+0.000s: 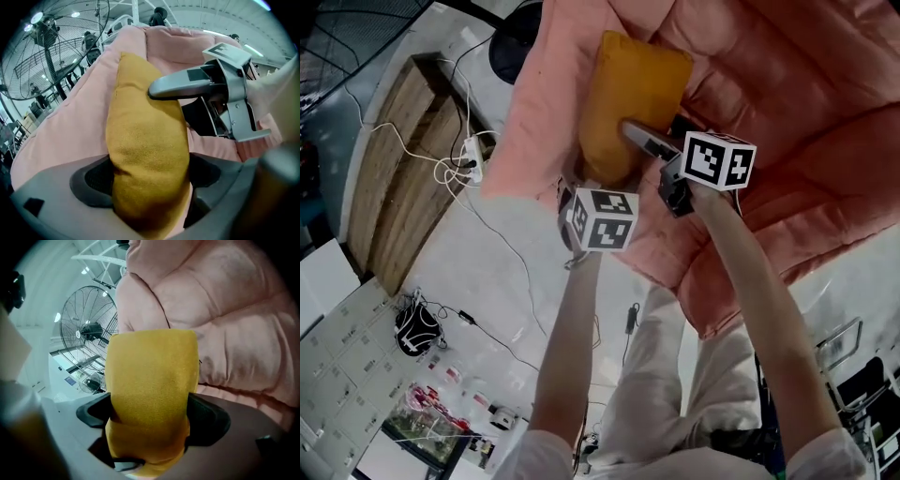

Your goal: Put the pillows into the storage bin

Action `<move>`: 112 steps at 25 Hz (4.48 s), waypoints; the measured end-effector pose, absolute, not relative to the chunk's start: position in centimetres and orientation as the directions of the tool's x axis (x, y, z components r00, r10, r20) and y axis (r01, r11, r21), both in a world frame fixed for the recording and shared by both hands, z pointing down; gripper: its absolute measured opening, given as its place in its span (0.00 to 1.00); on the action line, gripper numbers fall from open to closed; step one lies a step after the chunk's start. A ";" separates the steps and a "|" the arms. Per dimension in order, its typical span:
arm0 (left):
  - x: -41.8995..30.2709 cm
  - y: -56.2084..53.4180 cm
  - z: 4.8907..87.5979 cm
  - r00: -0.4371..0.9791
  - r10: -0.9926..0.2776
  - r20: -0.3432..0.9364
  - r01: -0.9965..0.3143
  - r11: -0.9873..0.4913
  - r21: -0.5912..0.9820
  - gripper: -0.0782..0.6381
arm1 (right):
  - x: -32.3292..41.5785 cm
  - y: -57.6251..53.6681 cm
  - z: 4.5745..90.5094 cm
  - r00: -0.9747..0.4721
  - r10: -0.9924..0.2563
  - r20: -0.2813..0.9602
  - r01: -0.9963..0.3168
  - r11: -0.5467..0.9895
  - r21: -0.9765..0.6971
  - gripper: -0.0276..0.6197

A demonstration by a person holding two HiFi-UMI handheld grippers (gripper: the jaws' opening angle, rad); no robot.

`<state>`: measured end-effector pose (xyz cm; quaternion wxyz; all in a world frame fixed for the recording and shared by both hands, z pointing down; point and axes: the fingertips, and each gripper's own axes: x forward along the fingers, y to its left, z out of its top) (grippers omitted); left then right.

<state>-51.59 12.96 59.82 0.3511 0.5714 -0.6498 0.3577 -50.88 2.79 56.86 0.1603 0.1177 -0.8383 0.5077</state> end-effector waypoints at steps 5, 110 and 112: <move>-51.1 13.3 58.1 -0.084 -0.508 0.857 -0.996 0.040 -0.074 0.78 | -49.6 3.1 55.3 -0.922 -0.073 0.380 -0.372 0.438 -0.818 0.80; 9.6 7.0 59.7 0.412 -0.204 0.888 -0.894 -0.278 0.351 0.70 | 15.3 -2.2 60.4 -0.685 -0.353 0.637 -0.676 -0.019 -0.737 0.74; 10.2 6.5 61.8 0.421 -0.191 0.887 -0.893 -0.260 0.368 0.70 | 15.8 -2.7 62.6 -0.675 -0.355 0.647 -0.684 -0.026 -0.729 0.74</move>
